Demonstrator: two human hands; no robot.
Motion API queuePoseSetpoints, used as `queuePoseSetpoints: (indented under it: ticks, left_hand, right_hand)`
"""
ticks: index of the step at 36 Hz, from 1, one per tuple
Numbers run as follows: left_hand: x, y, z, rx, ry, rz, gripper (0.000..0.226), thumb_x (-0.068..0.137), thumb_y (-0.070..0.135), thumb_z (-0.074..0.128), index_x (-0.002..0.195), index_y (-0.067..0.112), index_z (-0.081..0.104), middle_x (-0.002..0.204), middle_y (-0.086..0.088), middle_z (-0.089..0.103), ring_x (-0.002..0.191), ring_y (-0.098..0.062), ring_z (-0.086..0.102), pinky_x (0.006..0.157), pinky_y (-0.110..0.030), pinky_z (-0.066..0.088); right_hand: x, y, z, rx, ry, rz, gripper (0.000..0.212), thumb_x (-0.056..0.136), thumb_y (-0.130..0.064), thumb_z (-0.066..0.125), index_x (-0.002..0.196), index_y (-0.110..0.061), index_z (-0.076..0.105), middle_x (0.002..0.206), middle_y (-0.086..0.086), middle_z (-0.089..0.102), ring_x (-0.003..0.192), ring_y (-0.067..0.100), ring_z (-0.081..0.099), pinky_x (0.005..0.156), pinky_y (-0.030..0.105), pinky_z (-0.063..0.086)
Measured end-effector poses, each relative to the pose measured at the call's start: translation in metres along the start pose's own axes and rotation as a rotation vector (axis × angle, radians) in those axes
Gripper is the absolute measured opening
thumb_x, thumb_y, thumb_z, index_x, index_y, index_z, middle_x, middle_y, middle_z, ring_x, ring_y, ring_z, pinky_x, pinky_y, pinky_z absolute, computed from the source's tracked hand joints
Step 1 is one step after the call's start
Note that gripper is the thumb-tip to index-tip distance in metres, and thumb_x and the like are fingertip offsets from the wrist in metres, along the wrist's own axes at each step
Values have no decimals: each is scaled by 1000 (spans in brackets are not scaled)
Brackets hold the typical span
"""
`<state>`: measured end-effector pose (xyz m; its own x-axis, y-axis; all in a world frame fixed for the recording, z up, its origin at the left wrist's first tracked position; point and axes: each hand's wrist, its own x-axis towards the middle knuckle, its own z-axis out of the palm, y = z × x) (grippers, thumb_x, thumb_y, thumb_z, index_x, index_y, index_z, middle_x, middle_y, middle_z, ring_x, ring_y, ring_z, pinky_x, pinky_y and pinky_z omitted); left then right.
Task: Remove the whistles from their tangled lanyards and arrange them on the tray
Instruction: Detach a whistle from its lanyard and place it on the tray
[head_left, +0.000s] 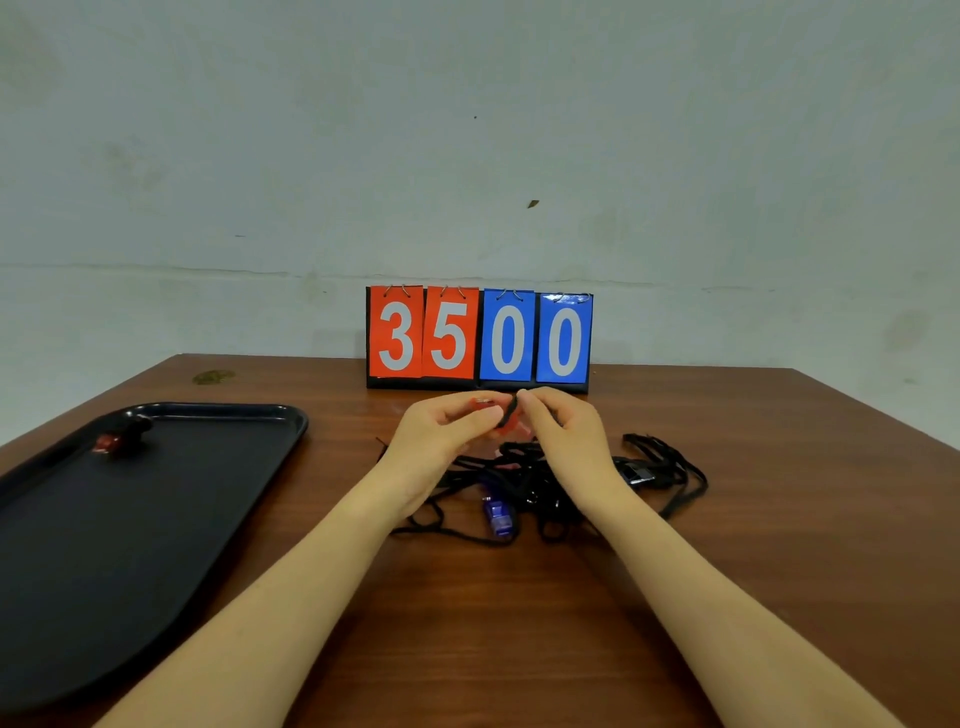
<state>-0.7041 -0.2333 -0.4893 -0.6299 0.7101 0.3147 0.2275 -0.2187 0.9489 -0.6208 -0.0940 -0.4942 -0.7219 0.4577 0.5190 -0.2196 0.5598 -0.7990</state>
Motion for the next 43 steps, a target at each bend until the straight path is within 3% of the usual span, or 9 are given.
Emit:
queuePoseSetpoints:
  ticks: [5, 8, 11, 15, 20, 25, 28, 33, 43]
  left_hand:
    - [-2, 2, 8, -328, 13, -5, 28, 84, 12, 61, 110, 4, 69, 106, -12, 72, 102, -20, 68, 84, -25, 55]
    - [-2, 2, 12, -452, 47, -26, 20, 89, 6, 56, 95, 7, 75, 98, -12, 74, 96, -18, 69, 80, -23, 56]
    - [-2, 3, 12, -467, 90, -26, 38, 95, 3, 49, 77, 14, 80, 89, -8, 75, 87, -14, 71, 75, -22, 57]
    - [2, 1, 9, -499, 194, -65, 33, 94, 3, 53, 78, 14, 79, 88, -7, 75, 86, -14, 71, 77, -23, 58]
    - [6, -8, 4, -331, 243, -97, 15, 93, 15, 60, 99, 10, 73, 96, -7, 75, 89, -13, 68, 76, -22, 56]
    - [9, -17, -2, -24, 263, -102, 19, 93, 27, 62, 106, 22, 74, 99, -1, 75, 102, -20, 66, 97, -35, 50]
    - [9, -17, -2, 47, 276, -79, 18, 93, 27, 61, 106, 25, 72, 101, 6, 74, 103, -11, 65, 89, -24, 51]
    - [10, -17, -2, 113, 271, -29, 16, 94, 27, 59, 105, 28, 71, 103, 9, 73, 101, -6, 65, 88, -22, 51]
    - [16, -27, -11, 456, 196, 46, 24, 96, 22, 57, 118, 19, 67, 109, 9, 64, 93, 7, 56, 72, 0, 41]
  right_hand:
    - [-3, -7, -2, 198, -127, 106, 22, 99, -23, 48, 90, -21, 68, 52, -21, 58, 49, -8, 53, 47, 8, 39]
    - [-7, -4, 7, 81, -146, 49, 25, 101, -25, 46, 85, -27, 66, 54, -18, 58, 51, -4, 49, 52, 9, 40]
    - [-9, 5, 17, -80, -164, 11, 30, 102, -27, 44, 84, -15, 66, 65, 1, 58, 59, 9, 49, 61, 26, 42]
    - [-9, 8, 19, -181, -203, -15, 30, 102, -28, 43, 86, -15, 65, 76, 4, 63, 70, 13, 56, 71, 30, 47]
    - [-10, 10, 22, -365, -314, -68, 24, 102, -26, 41, 95, -18, 62, 85, -3, 65, 79, 8, 59, 79, 32, 50]
    - [-11, 12, 23, -451, -376, -129, 23, 101, -28, 40, 105, -17, 61, 90, -3, 66, 81, 11, 60, 76, 30, 50]
    - [-14, 9, 23, -507, -412, -198, 24, 102, -26, 40, 86, -17, 54, 72, -6, 56, 68, 9, 53, 64, 25, 42]
    - [-13, 3, 17, -556, -395, -255, 24, 103, -25, 39, 80, -28, 46, 67, -15, 46, 64, 1, 47, 60, 15, 32]
    - [-14, 0, 12, -603, -439, -297, 27, 102, -30, 40, 93, -23, 64, 78, -8, 63, 74, 7, 57, 70, 24, 45]
